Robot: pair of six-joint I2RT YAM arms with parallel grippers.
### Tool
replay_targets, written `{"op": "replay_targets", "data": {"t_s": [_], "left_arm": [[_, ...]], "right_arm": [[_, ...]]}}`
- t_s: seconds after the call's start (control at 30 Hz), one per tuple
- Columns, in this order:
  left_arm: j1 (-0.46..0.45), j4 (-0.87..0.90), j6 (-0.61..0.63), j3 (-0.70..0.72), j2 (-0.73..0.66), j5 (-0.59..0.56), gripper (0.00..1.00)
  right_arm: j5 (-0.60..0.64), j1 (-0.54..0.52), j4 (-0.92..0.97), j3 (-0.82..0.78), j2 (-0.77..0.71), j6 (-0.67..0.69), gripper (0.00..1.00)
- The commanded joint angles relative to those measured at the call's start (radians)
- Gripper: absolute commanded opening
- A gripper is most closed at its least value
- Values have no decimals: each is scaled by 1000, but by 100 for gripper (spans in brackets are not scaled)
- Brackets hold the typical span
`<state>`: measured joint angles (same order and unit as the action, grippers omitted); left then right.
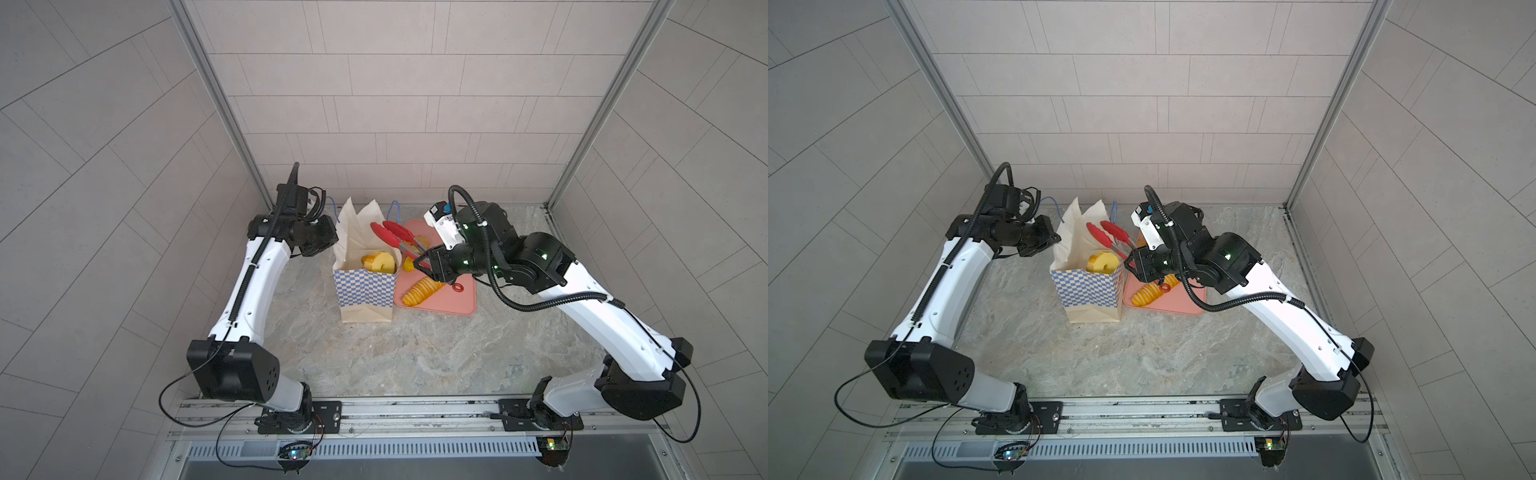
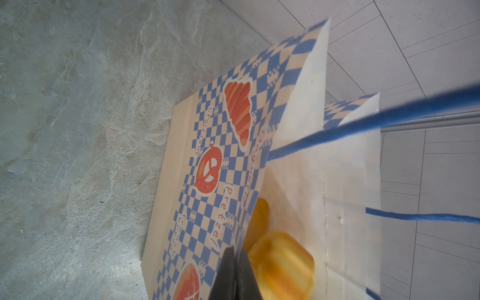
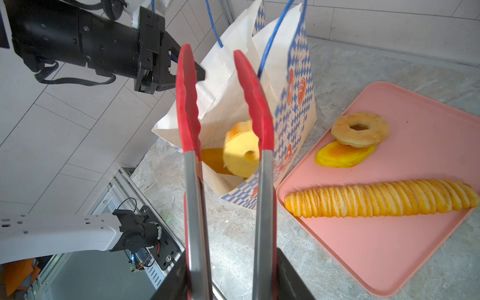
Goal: Pack bread into a paper bag
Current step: Place the bread in the paper bag.
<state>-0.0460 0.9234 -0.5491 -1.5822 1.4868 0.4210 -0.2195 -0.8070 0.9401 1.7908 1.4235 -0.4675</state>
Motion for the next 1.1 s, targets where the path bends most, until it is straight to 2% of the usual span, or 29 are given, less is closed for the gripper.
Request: {"op": "replay_targets", "data": {"t_s": [0.0, 0.23, 0.53, 0.8, 0.93, 1.07], "left_arm": [[5, -9, -3, -9, 2, -8, 0], [5, -16, -5, 8, -7, -7, 0], [5, -20, -7, 27, -18, -8, 0], [5, -19, -9, 39, -28, -8, 0], [6, -17, -7, 41, -30, -7, 0], [5, -13, -9, 45, -37, -5, 0]], "right_arm": [[15, -8, -30, 12, -37, 4, 48], [14, -13, -37, 31, -36, -2, 46], [24, -24, -27, 137, -17, 5, 44], [111, -21, 11, 236, -3, 36, 43], [172, 8, 15, 267, -3, 44, 42], [189, 92, 18, 274, -7, 24, 42]]}}
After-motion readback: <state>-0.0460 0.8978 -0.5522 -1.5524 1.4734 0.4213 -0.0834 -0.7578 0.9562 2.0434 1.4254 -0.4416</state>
